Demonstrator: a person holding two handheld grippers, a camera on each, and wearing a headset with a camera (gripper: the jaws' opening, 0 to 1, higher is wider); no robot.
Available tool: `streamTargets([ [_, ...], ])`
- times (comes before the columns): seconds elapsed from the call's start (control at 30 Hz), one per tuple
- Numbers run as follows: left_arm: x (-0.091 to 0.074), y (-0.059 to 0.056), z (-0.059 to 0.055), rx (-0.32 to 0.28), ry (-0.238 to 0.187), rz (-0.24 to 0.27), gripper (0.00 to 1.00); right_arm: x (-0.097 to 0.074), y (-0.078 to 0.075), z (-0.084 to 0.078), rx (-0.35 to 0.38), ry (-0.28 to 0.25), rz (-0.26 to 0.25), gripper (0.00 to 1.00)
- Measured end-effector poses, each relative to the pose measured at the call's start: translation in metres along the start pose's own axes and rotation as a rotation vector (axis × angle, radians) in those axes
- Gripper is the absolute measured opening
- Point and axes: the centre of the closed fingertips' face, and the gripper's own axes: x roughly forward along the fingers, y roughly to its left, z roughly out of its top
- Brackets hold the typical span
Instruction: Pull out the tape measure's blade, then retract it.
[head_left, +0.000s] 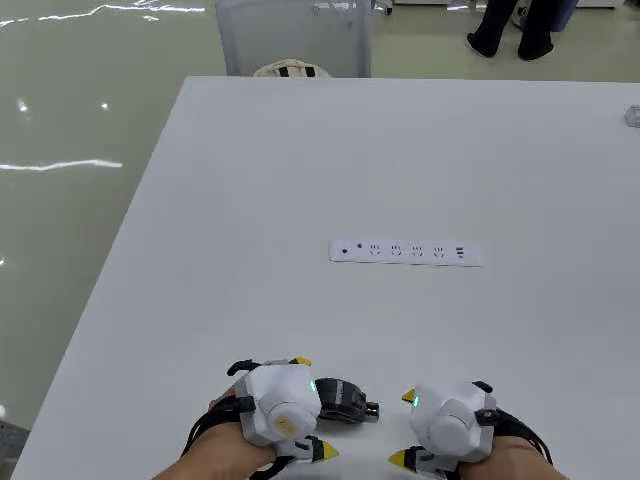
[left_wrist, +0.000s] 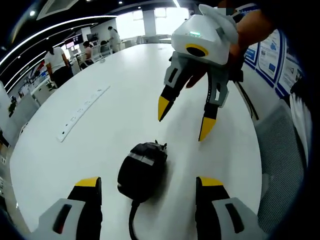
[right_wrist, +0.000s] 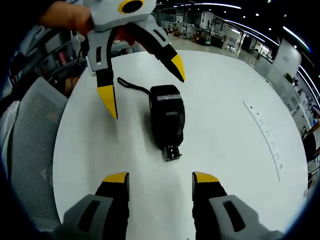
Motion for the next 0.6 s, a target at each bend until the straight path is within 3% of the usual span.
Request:
streamTargets([
  [0.13,0.010,-0.002,0.001,0.042,0.003,-0.047,0.72,0.010,-0.004,-0.001,-0.036,0.011,0.022,0.48],
  [0.6,0.022,0.003,0.000,0.101,0.017,-0.091,0.69,0.023,-0.007,0.002,-0.079,0.023,0.052,0.45],
])
